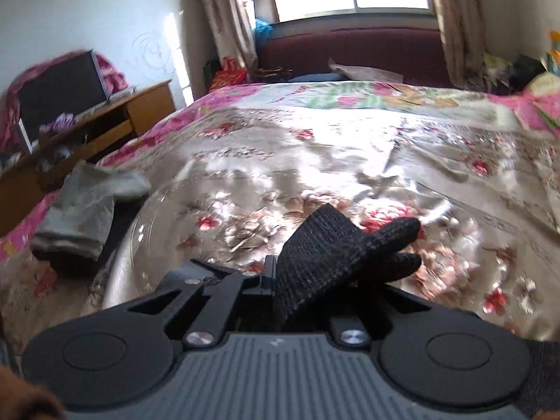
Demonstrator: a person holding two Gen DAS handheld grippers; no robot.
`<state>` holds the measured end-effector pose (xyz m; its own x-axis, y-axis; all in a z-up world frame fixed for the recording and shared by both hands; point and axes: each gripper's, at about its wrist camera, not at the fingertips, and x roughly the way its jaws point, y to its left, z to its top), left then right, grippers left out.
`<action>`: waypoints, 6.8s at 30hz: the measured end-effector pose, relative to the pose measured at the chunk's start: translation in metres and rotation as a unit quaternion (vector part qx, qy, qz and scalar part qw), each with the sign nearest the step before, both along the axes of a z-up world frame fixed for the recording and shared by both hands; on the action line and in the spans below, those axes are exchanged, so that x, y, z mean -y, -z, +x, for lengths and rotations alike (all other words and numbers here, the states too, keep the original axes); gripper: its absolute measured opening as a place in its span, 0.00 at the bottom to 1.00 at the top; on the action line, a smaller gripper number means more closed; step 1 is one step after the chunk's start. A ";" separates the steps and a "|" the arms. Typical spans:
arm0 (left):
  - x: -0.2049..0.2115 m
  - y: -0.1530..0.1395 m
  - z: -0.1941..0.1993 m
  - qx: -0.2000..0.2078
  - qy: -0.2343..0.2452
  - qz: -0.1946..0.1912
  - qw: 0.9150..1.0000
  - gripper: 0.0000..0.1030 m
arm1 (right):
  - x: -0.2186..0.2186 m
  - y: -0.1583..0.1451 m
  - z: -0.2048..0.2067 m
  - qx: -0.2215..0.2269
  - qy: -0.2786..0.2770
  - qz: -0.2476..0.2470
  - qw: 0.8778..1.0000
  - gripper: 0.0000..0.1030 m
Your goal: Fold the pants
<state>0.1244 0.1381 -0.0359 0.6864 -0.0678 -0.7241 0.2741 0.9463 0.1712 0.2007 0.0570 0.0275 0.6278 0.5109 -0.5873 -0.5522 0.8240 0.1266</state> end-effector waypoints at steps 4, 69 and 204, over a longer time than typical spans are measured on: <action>-0.028 -0.004 -0.012 -0.013 -0.017 0.001 1.000 0.52 | -0.055 0.031 -0.011 -0.016 -0.082 -0.097 0.992 0.17; 0.161 0.027 -0.026 0.072 0.177 0.094 0.977 0.46 | 0.327 0.134 -0.016 -0.272 0.176 0.366 0.872 0.11; 0.141 -0.040 -0.104 0.114 0.031 0.068 0.991 0.89 | 0.224 0.041 -0.165 -0.147 0.189 0.118 0.964 0.47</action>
